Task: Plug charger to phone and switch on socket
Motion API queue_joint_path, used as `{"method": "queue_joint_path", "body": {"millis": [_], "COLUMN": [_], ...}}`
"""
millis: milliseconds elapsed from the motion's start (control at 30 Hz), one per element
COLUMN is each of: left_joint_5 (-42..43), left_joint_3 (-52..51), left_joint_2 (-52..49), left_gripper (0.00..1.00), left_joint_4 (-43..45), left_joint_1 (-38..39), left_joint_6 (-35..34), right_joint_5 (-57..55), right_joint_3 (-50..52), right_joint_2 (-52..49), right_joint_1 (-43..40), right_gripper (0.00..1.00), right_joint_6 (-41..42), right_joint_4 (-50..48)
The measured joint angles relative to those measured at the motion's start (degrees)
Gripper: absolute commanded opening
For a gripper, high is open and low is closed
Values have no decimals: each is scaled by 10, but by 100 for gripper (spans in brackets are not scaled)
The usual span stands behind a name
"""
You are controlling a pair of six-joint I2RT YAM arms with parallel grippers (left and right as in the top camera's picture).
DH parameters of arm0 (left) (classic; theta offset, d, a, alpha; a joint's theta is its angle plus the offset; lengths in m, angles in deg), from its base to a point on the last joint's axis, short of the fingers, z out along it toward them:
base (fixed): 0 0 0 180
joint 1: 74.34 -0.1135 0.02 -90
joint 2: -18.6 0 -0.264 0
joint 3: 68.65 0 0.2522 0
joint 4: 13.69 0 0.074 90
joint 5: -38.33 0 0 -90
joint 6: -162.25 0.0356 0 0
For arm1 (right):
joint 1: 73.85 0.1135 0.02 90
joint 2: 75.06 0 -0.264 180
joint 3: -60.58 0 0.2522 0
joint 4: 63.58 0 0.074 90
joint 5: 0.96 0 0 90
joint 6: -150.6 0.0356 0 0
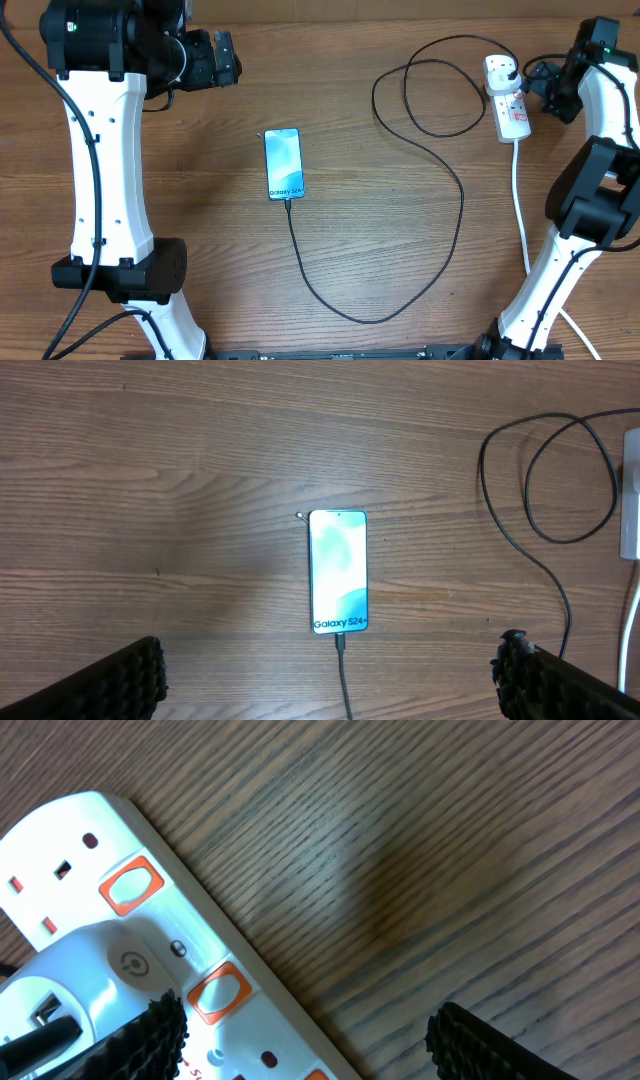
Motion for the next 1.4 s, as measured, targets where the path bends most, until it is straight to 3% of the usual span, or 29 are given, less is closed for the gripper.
{"method": "queue_joint_path", "body": {"millis": [1400], "left_joint_5": [0], "left_joint_3": [0], "left_joint_2": [0], "left_gripper": [100], "left_joint_4": [0], "left_joint_1": [0], "left_joint_6": [0], "right_joint_5": [17], "right_joint_3": [0], "right_joint_2": [-26], "right_joint_1": [-4], "right_gripper": [77], "right_joint_6": [2], "right_joint_4": [9]}}
